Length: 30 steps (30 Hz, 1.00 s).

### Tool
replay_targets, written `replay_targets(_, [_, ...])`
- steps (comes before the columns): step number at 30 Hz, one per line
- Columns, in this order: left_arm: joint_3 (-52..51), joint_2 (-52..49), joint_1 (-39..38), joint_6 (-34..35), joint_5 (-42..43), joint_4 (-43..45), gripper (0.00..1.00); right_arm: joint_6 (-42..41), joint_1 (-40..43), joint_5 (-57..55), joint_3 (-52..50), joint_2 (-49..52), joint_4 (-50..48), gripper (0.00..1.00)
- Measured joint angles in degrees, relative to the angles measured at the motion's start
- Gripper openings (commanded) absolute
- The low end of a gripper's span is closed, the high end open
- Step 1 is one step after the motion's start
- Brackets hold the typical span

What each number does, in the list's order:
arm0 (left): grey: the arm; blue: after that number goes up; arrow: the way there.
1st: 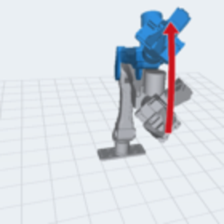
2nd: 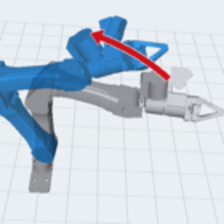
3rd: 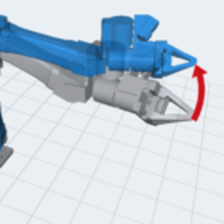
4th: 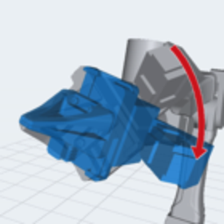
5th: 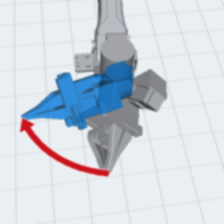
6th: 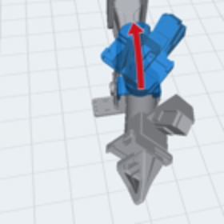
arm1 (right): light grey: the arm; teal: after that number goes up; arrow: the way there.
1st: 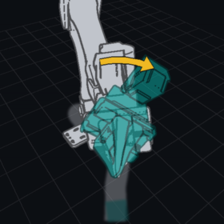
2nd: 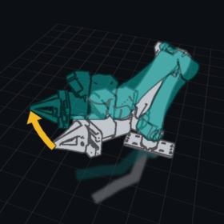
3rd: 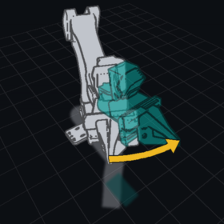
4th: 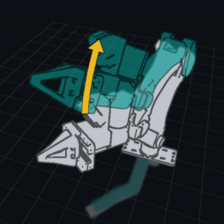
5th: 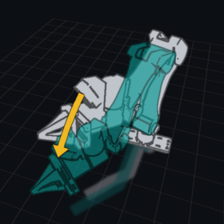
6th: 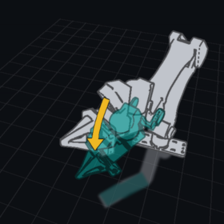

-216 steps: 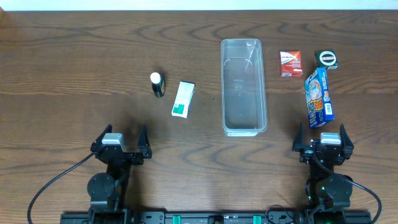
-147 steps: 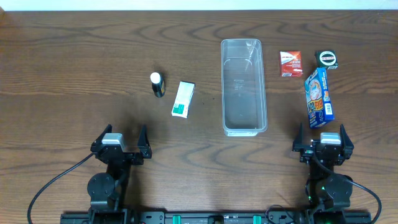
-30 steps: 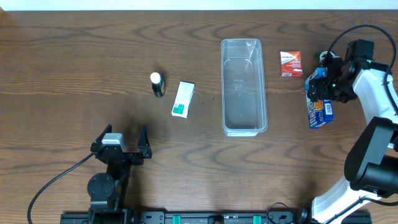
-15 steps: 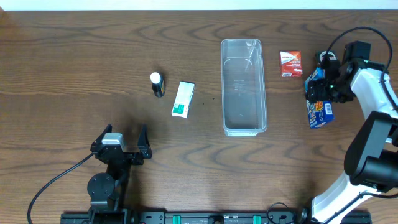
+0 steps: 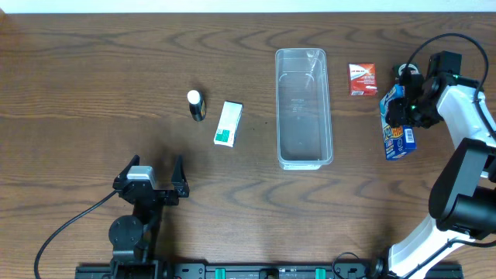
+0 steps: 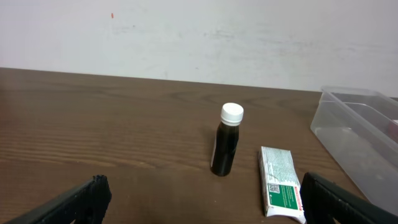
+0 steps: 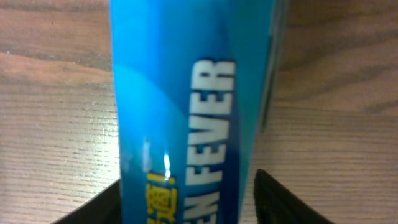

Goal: Pack container
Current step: 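Close the right gripper on the top of the blue box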

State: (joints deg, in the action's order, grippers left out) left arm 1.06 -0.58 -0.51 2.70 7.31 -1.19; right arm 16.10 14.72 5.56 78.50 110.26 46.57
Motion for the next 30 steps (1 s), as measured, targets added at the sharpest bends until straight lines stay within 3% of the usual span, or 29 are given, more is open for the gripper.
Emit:
replay_targets(2, [0.0, 0.0, 0.0, 0.0, 0.0, 0.0, 0.98, 0.2, 0.0, 0.0, 0.0, 0.0, 0.0, 0.42])
replay_targets(11, [0.0, 0.0, 0.0, 0.0, 0.0, 0.0, 0.98, -0.4, 0.0, 0.1, 0.0, 0.0, -0.1, 0.34])
replay_targets(21, [0.0, 0.0, 0.0, 0.0, 0.0, 0.0, 0.98, -1.0, 0.0, 2.5, 1.6, 0.0, 2.1, 0.11])
replay_targets(30, [0.0, 0.0, 0.0, 0.0, 0.0, 0.0, 0.98, -2.1, 0.0, 4.9, 5.4, -0.1, 7.0, 0.13])
